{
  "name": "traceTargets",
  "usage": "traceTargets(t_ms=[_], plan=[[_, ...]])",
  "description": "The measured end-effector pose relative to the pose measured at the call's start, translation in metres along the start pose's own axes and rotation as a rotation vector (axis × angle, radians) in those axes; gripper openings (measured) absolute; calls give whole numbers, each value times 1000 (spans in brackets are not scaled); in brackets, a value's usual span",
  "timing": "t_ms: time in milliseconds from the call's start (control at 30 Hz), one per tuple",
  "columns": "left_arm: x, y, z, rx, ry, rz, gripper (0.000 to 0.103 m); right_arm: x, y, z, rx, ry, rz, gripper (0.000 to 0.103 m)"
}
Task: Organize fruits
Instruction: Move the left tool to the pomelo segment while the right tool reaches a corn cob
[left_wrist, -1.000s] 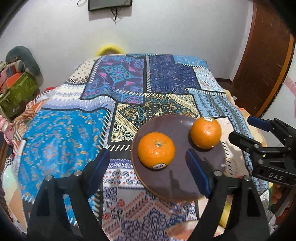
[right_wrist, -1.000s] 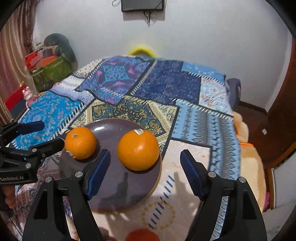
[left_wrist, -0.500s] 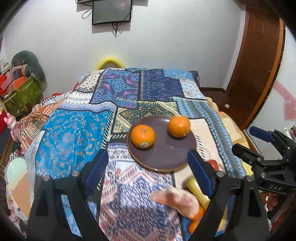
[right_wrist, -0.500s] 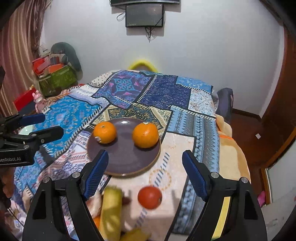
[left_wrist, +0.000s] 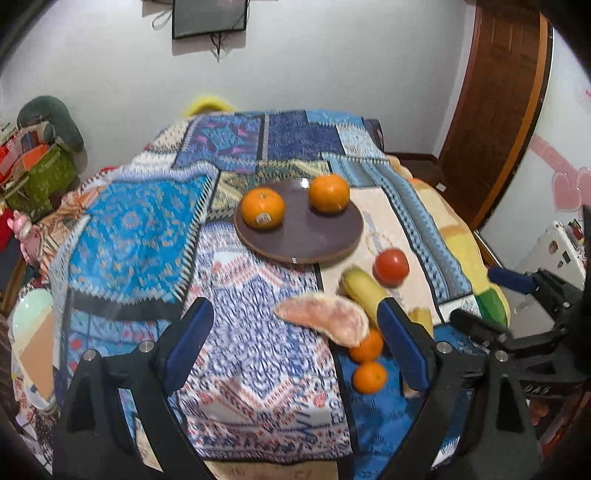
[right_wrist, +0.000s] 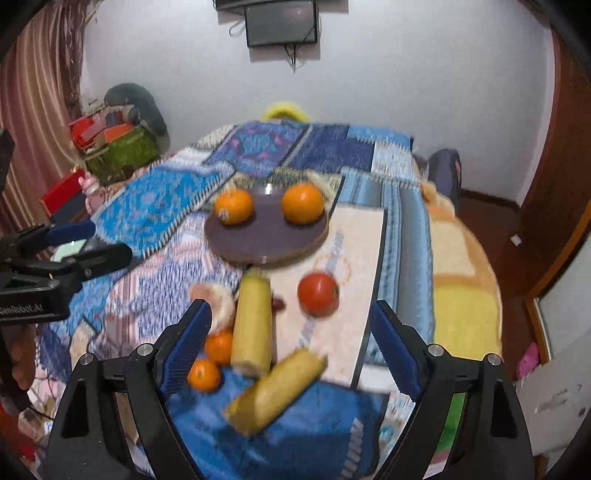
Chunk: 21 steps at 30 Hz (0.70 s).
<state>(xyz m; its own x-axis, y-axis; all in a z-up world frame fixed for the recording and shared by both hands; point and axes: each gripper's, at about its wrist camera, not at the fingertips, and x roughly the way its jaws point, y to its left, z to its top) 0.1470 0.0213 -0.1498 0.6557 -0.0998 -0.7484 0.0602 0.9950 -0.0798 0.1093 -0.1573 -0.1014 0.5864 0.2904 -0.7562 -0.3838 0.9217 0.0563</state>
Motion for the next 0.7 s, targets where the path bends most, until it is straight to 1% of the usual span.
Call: traceTargets(t_ms=[100, 233, 300, 367, 467, 533, 567, 600, 667, 700], plan=[[12, -2, -12, 9, 44, 1, 91, 11, 2, -16, -5, 55, 11, 85], [33, -6, -25, 24, 108, 12, 91, 24, -2, -34, 18, 116, 14, 85], [45, -9, -31, 33, 139, 9, 91, 33, -3, -41, 34, 153, 29, 85], [54, -12, -35, 47, 158, 4, 91, 39, -2, -47, 37, 177, 37, 85], [66, -19, -39, 70, 168, 16, 90, 47, 4, -53, 20, 207, 50, 85], [73, -23, -39, 78, 174, 15, 79, 53, 8, -56, 5, 224, 55, 85], [75, -24, -39, 79, 178, 12, 77, 53, 7, -57, 3, 226, 59, 85], [78, -25, -38, 79, 179, 9, 72, 54, 7, -59, 4, 228, 69, 84], [81, -26, -36, 76, 176, 0, 67, 56, 4, -60, 13, 234, 91, 83], [82, -26, -35, 73, 171, -12, 63, 56, 3, -60, 18, 234, 103, 83]])
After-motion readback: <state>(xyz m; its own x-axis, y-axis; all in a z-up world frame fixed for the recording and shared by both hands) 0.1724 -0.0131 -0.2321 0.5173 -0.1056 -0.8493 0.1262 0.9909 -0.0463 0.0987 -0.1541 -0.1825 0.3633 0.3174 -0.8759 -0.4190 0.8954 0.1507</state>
